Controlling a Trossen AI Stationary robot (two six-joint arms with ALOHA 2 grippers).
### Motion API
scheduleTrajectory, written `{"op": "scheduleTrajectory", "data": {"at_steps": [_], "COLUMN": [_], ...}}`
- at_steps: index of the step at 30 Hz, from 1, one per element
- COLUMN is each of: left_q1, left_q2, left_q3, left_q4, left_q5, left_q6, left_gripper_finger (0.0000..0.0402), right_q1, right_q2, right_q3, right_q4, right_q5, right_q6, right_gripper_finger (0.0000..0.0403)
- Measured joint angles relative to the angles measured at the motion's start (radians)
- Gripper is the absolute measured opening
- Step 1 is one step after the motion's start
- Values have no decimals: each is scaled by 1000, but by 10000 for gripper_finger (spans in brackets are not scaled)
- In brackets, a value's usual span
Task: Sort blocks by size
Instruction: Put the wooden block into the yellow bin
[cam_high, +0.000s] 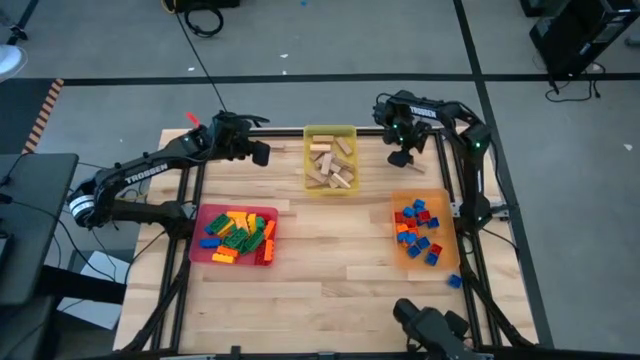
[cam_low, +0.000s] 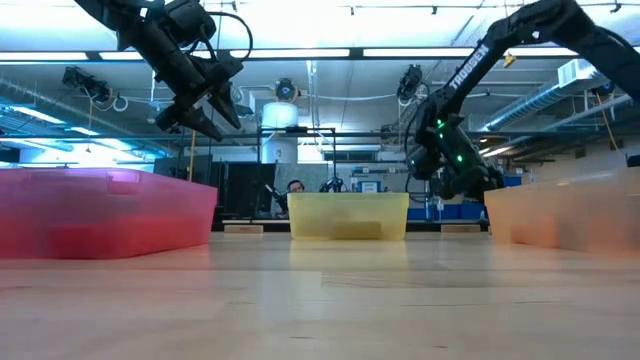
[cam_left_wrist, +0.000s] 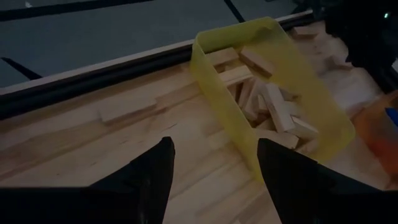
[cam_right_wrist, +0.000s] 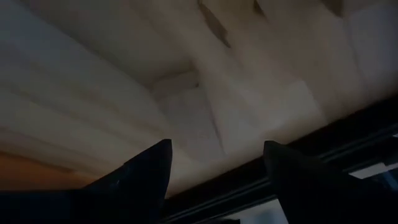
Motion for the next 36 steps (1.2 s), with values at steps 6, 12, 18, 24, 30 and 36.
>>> {"op": "scheduleTrajectory", "data": {"at_steps": [6,12,18,24,30,36], "left_q1": [0,0,0,0,0,0], "left_q2": [0,0,0,0,0,0], "left_q3": [0,-1,-2,-2,-2,-2], "left_q4": [0,0,1,3,10,10], "left_q5": [-3,-3,-3,-13,-13,-13], "left_q6": [-17,-39,-39,-40,-38,-37], "left_gripper_finger": [239,239,239,239,239,239], "right_q1": [-13,-13,-12,-13,-12,-12], "right_q2": [54,123,155,143,142,61], "right_q3": [0,1,3,0,0,-5], "right_q4": [-4,-5,-21,-13,-19,-40], "right_q5": [12,37,47,-8,-40,-58], "right_q6": [-7,-26,-27,-24,-8,5], "right_gripper_finger": [269,269,257,208,121,121]}}
